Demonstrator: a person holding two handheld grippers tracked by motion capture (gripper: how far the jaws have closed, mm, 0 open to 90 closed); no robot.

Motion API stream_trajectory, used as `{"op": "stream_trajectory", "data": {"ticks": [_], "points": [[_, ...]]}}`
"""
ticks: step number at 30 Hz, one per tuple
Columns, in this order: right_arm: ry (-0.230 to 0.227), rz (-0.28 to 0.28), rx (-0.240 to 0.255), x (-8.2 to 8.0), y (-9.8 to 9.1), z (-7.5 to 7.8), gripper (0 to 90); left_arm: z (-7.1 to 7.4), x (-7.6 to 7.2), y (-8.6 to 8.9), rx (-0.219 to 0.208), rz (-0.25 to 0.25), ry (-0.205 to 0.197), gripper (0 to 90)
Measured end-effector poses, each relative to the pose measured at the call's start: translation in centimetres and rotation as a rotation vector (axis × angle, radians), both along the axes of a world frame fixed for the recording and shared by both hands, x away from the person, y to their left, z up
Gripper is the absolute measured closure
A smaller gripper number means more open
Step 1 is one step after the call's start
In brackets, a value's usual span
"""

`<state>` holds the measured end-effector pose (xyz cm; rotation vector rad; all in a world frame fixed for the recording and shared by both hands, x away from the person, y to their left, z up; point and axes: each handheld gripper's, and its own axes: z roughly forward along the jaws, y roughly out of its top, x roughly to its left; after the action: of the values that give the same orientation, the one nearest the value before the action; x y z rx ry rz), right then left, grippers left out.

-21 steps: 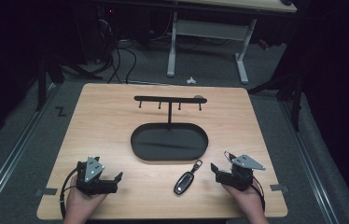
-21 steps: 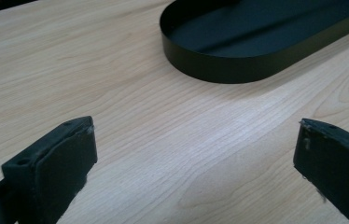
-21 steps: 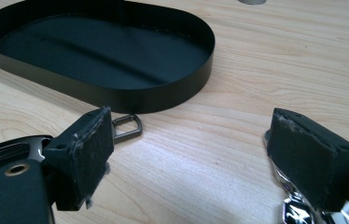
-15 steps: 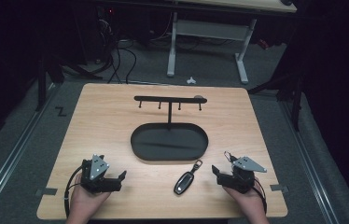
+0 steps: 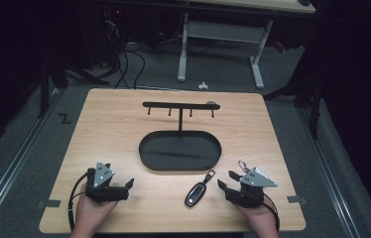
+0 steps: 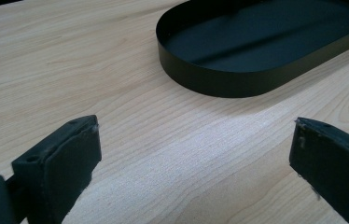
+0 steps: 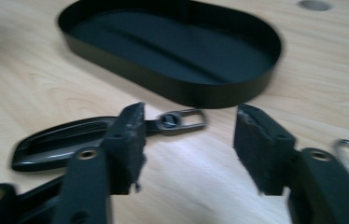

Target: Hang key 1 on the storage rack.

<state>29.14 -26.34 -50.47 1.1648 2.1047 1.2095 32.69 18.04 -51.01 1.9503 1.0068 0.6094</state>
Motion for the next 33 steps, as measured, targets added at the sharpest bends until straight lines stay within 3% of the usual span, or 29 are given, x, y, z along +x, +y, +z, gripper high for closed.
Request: {"op": "stream_trajectory", "data": {"ticks": [1,2,5,8,10,14,17,22,28,33], "points": [[0.005,0.023,0.004,-0.1,0.6,-0.1,55.6,0.0,0.0,0.0,0.001,0.000,0.000,2.7],[0.005,0.023,0.004,-0.1,0.6,-0.1,55.6,0.0,0.0,0.0,0.001,0.001,-0.001,2.7],[0.002,0.059,0.000,-0.4,1.8,-0.1,68.0,0.0,-0.1,0.0,0.000,0.003,-0.002,2.7],[0.039,0.095,-0.022,-0.6,3.1,-0.2,84.9,-0.1,-0.1,0.1,-0.003,0.004,0.000,2.9],[0.047,0.121,-0.030,-0.8,3.8,-0.3,89.9,-0.1,-0.2,0.1,-0.006,0.002,0.000,3.2],[0.061,0.170,-0.018,-1.0,5.3,-0.4,90.0,-0.1,-0.2,0.1,-0.005,-0.001,-0.001,3.6],[0.077,0.211,-0.051,-1.2,7.0,-1.0,90.0,-0.1,-0.2,0.1,-0.004,0.004,-0.008,3.6],[0.100,0.233,-0.099,-1.1,7.8,-1.6,90.0,0.0,-0.2,0.2,-0.006,0.004,-0.010,3.6],[0.109,0.224,-0.111,-1.2,7.5,-1.5,90.0,-0.1,-0.2,0.2,-0.005,-0.001,-0.010,3.6],[0.114,0.202,-0.121,-1.6,6.1,-1.5,90.0,0.0,-0.1,0.0,-0.005,-0.007,-0.011,3.6]]}}
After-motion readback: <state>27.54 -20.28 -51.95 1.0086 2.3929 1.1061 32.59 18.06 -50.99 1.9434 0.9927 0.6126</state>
